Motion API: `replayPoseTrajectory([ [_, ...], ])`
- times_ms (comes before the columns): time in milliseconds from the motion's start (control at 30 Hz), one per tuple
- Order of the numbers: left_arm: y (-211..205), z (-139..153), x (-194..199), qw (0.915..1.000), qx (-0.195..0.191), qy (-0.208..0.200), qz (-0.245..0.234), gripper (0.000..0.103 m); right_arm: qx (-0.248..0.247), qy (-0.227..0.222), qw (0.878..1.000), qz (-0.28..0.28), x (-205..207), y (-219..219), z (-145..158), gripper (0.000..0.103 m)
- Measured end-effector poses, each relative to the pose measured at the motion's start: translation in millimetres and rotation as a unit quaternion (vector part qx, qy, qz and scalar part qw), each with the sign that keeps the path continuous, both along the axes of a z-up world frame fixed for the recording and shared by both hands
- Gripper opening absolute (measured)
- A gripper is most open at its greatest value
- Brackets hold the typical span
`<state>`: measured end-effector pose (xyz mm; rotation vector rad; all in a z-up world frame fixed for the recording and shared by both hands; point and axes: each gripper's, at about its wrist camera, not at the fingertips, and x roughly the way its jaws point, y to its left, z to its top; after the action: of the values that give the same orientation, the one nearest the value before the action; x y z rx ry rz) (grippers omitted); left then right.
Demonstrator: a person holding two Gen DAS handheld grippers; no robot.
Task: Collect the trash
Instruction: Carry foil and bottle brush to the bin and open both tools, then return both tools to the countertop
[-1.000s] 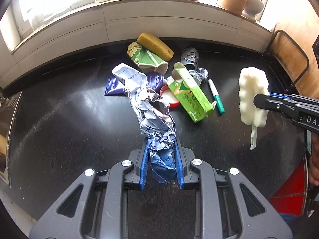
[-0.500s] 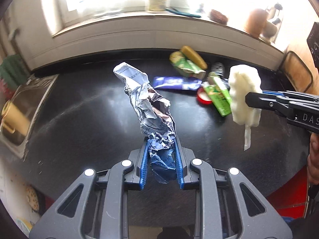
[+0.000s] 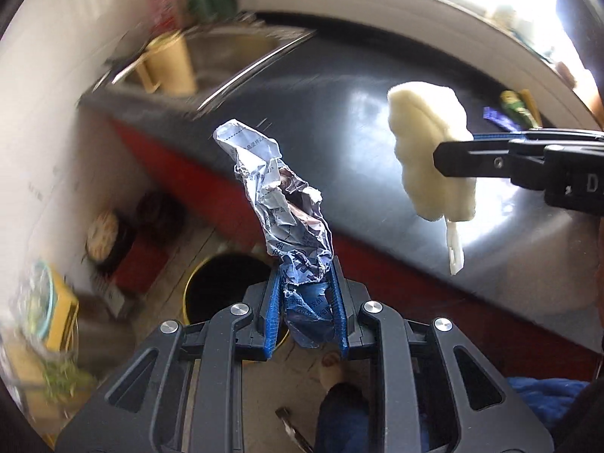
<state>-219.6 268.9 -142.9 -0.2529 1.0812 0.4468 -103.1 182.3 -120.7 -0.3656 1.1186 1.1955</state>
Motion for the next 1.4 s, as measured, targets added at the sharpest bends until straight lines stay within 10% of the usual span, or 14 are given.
replayPoseTrajectory([
  [300,70.1,-84.6,-85.2,0.9933,-0.07,0.017,0.091,0.023,-0.051,0.027,0.994,0.089,-71.9,107.6,-75.3,0.018],
  [667,123.0,-156.2,-93.3,0.9876,-0.09,0.032,0.124,0.023,-0.115,0.032,0.988,0.097,-78.6,162.0,-156.2,0.018],
  [900,127.1,-165.7,-84.4,0.9886,-0.095,0.041,0.109,0.024,-0.118,0.017,0.988,0.098,-76.7,173.9,-155.8,0.026],
  [1033,130.4,-166.9,-82.9,0.9888,-0.085,0.048,0.113,0.067,-0.107,0.021,0.989,0.097,-72.7,171.8,-147.9,0.056],
  [1400,97.3,-104.4,-77.6,0.9931,-0.021,0.043,0.107,0.091,-0.045,-0.004,0.997,0.066,-48.7,94.4,-58.0,0.077],
])
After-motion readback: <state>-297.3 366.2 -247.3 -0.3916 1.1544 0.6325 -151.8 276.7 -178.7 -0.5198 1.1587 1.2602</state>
